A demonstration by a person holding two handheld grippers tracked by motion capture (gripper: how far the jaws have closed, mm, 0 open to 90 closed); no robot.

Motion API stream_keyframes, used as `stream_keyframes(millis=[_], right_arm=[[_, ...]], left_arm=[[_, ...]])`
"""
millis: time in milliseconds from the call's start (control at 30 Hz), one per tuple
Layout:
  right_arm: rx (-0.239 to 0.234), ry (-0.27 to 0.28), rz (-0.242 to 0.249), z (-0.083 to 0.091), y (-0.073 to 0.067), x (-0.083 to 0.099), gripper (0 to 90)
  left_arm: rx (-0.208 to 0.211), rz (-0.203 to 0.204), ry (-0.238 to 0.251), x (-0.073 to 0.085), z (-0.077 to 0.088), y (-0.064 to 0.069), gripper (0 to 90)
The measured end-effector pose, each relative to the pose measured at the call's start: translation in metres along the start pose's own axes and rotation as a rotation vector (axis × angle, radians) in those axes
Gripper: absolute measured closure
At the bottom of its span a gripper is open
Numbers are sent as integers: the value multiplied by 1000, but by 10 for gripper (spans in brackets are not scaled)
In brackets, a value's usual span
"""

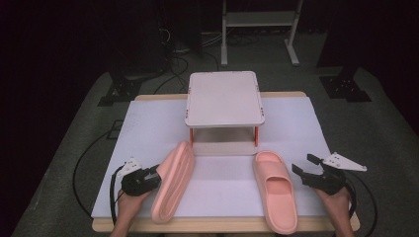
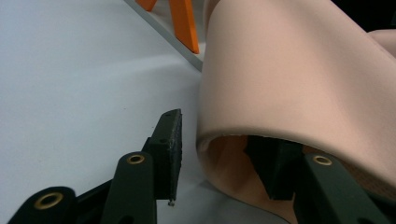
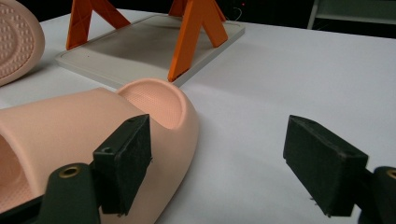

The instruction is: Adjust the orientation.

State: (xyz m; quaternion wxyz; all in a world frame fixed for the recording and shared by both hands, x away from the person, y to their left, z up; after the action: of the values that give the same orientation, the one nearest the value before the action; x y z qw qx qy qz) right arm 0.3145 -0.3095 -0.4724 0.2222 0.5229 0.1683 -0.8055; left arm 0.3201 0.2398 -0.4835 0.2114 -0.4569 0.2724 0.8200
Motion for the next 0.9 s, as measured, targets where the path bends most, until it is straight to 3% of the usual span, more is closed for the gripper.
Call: stream_keyframes(millis=[100, 900], right_arm=[[-2, 0, -2, 0, 0, 0, 230], [-2, -8, 5, 0, -1, 1, 230]], left_arm=[[-11, -12, -2, 0, 0, 1, 565], [19, -63, 36, -8, -1, 17, 585]])
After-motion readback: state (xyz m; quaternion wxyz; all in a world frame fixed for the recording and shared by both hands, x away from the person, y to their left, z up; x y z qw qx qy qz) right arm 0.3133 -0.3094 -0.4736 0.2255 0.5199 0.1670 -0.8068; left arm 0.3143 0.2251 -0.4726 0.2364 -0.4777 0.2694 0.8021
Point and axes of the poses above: each handheld gripper's, and its own axes: z roughly backward along the jaws, x roughly out of its underside, y roughly to its right, the point moved 3 cm from there along -z, roughly forward along the jaws, and after that the axes turned 4 degrees about z, right-handed, at the moved point
